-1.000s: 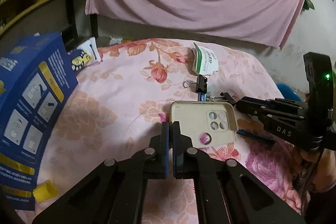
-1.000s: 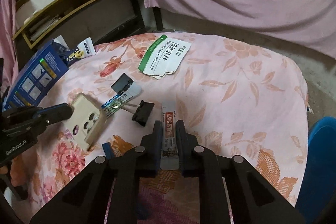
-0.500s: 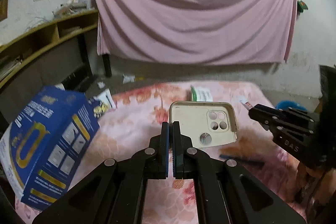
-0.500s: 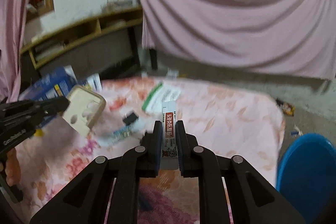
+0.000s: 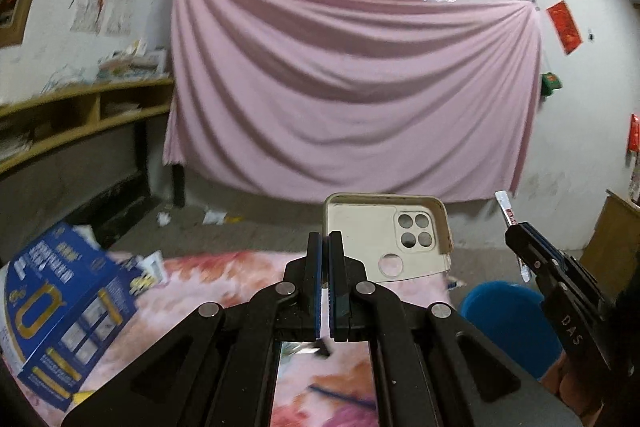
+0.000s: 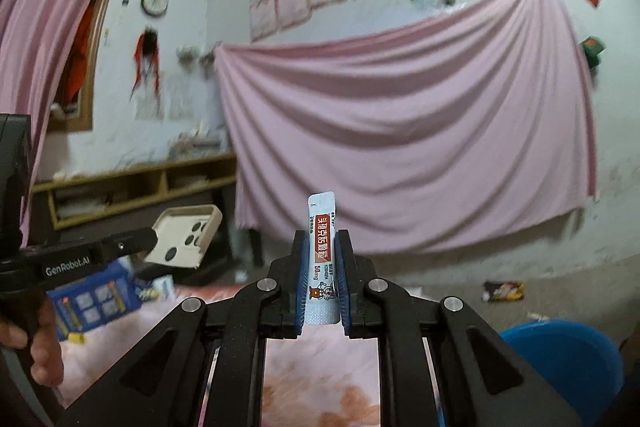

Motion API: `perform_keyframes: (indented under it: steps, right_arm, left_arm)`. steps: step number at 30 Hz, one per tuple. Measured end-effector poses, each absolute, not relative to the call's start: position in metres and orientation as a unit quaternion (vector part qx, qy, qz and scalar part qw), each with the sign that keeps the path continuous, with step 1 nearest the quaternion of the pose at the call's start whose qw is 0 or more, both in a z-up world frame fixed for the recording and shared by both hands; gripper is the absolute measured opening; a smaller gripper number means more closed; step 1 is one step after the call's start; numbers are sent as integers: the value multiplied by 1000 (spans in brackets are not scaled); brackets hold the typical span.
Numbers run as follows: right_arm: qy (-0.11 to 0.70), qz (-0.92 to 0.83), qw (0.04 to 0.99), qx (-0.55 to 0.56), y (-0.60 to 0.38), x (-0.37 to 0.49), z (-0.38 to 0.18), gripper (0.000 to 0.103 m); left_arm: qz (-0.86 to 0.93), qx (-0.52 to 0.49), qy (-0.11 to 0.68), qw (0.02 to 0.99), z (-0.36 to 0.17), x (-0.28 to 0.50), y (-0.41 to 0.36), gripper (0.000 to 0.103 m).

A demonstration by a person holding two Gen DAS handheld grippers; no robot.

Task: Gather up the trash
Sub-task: 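Carry the phone case and sachet up and over the blue bucket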

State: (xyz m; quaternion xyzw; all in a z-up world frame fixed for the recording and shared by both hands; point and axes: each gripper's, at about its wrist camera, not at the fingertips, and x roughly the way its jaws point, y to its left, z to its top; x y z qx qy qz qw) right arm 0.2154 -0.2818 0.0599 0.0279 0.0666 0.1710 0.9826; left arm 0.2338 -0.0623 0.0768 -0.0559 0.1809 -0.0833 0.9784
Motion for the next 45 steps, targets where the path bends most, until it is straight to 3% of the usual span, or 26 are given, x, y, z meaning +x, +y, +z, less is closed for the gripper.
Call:
perform_keyframes:
  steps: [7, 15, 45]
  right_arm:
    - [16, 111, 993, 48, -324, 195, 71, 11]
    - [21, 44, 995, 83, -384, 188, 72, 11]
    - [204, -74, 964, 156, -489, 215, 26, 12]
  left_arm:
    - [-124, -35, 146, 981, 98, 231, -116, 1]
    - [-172, -17, 148, 974, 97, 241, -170, 1]
    - [-233, 13, 299, 925, 42, 272, -292, 1]
